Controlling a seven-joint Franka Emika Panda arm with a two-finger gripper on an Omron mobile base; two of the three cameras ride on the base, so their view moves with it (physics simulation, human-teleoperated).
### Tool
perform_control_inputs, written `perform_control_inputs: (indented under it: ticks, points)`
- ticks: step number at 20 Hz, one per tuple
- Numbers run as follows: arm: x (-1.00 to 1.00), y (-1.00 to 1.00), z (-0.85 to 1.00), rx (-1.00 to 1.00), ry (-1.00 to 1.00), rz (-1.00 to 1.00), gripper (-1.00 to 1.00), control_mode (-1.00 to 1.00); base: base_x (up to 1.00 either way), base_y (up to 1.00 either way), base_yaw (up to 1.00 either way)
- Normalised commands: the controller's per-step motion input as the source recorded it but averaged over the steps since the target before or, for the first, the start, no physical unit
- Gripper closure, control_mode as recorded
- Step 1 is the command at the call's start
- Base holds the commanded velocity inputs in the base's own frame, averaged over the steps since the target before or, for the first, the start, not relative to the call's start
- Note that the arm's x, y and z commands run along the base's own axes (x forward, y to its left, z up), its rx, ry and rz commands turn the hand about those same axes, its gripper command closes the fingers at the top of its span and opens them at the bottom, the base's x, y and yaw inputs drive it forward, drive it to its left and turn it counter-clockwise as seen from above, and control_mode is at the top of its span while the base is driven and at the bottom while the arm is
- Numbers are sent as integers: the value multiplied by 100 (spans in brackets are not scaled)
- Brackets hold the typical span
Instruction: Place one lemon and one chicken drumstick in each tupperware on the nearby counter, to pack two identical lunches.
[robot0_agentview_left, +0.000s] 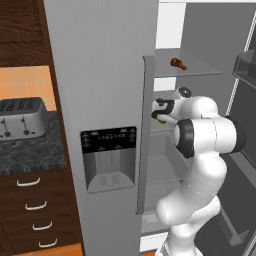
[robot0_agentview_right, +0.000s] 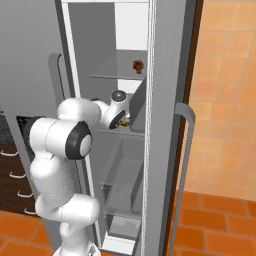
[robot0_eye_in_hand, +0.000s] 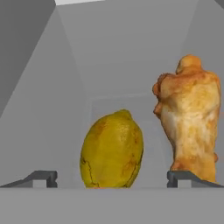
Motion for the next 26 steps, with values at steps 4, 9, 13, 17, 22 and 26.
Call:
perform_control_inputs:
  ticks: [4,9,13,17,22,26]
  points:
    - [41,-5,-22,0,0,0,-100,-100,0,0,0]
    - [40,-2,-25,0,0,0,-100,-100,0,0,0]
    - [7,0,-56,4,0,0,100,-100,0,0,0]
    - [-19,-3,-42,15,0,0,100,-100,0,0,0]
    - [-91,-8,22,1,-6,1,100,-100,0,0,0]
    - [-100,5,2,0,0,5,100,-100,0,0,0]
